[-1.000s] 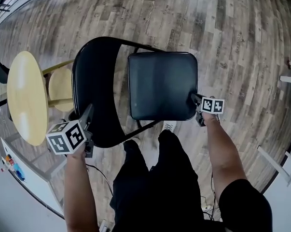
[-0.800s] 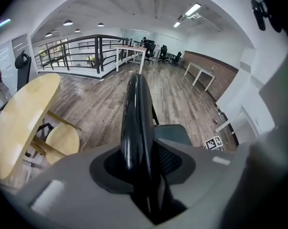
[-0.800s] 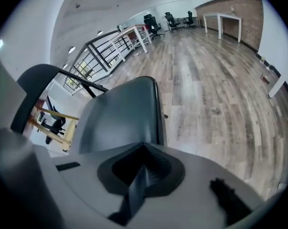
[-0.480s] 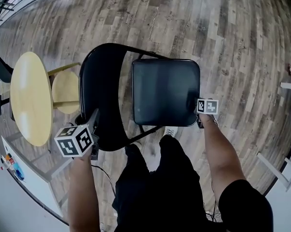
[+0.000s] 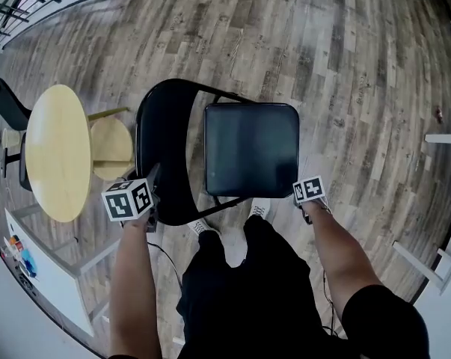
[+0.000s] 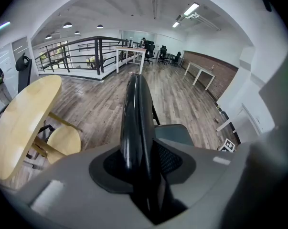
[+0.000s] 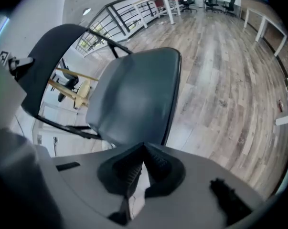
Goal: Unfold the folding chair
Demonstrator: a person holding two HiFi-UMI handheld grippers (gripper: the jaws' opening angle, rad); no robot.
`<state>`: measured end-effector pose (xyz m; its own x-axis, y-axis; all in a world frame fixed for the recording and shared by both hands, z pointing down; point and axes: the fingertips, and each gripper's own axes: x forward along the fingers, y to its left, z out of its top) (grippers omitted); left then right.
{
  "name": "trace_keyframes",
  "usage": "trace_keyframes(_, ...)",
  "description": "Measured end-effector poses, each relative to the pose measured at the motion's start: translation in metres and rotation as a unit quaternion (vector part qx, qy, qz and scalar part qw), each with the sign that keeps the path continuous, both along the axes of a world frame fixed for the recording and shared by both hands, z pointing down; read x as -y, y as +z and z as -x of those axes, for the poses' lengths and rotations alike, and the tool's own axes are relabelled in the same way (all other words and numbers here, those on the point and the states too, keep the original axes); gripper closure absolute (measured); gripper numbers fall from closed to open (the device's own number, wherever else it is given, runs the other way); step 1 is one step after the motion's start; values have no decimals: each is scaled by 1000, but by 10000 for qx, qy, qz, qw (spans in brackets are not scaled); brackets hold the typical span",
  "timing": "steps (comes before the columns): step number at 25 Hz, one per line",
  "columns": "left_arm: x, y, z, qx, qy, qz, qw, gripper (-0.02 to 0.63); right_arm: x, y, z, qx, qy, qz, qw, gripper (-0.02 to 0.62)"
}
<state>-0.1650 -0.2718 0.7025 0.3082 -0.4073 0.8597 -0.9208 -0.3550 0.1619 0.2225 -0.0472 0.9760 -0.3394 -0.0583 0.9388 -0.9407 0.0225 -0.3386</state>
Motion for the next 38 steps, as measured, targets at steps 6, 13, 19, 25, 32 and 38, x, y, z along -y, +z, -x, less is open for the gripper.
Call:
trace_keyframes(6,-3,1,-2,93,38,-4,9999,453,-110,-18,21,-75,-1323,931,9868,594)
trace_keyframes(13,1,0,-2,191,49,-85,9998,445,-133,-48,27,44,-1134,719,9909,594)
trace_keyframes(19,0,-3,2,546,-110,-113,9984,401,-140,-69,8,-240,-761,583,9951,594)
trace_keyframes(25,-10,-22,4,608,89,-133,9980,379,-156,-98,9,-470,-451,289,9975,594)
trace_keyframes(32,-63,-88,10,475,400,-819,9947,426,-212,-136,55,-436,393,-54,9983,594)
trace_keyframes(38,-174,-107,9,-46,938,-794,9924,512,-178,-227,120,133,1326,-1606,9780,594)
